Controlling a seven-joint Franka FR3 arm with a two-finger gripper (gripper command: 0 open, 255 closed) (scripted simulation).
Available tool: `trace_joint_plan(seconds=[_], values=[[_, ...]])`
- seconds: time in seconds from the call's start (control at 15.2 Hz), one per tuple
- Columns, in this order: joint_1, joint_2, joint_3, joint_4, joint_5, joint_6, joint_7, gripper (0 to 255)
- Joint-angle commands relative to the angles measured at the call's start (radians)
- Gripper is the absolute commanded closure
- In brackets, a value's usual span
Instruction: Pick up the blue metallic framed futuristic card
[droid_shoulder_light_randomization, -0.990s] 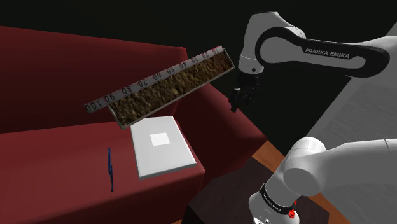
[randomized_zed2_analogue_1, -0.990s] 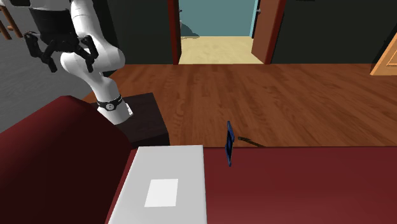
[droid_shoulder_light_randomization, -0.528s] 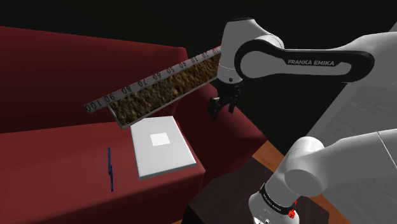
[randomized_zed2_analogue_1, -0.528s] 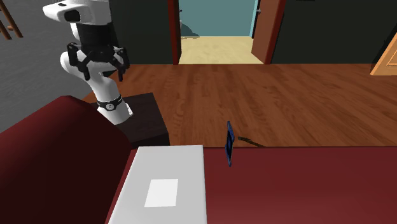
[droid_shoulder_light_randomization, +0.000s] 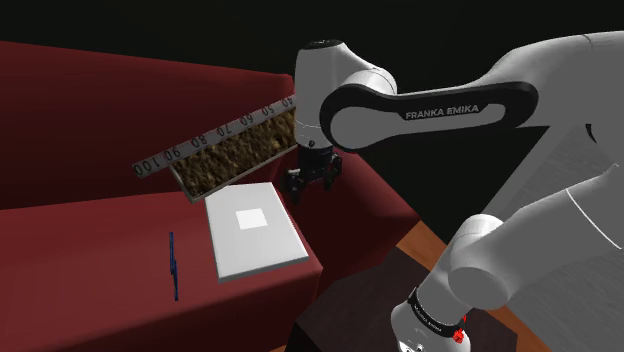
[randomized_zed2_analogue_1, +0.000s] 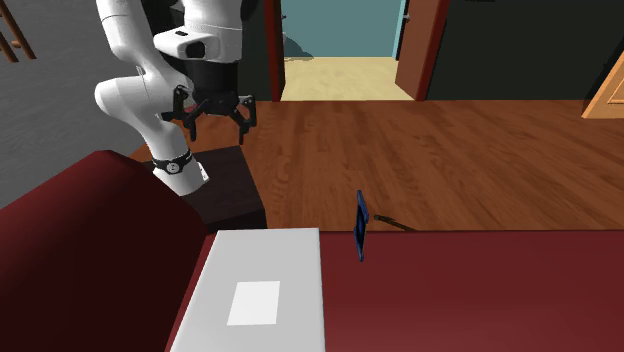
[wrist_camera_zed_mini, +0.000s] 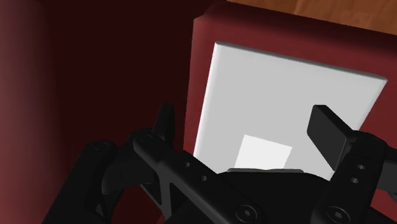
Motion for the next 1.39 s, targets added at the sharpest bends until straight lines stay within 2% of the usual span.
trace_joint_plan(seconds=[0.0,0.33,0.66,0.92,1.32], values=[[0.000,0.068,0.043,0.040,-0.012,0.024,0.070,0],[0.003,0.260,0.140,0.166,-0.085,0.063,0.250,0],[0.032,0.481,0.202,0.331,-0.207,0.060,0.438,0],[0.094,0.668,0.211,0.495,-0.316,0.025,0.572,0],[0.234,0.949,0.173,0.803,-0.449,-0.070,0.705,0]])
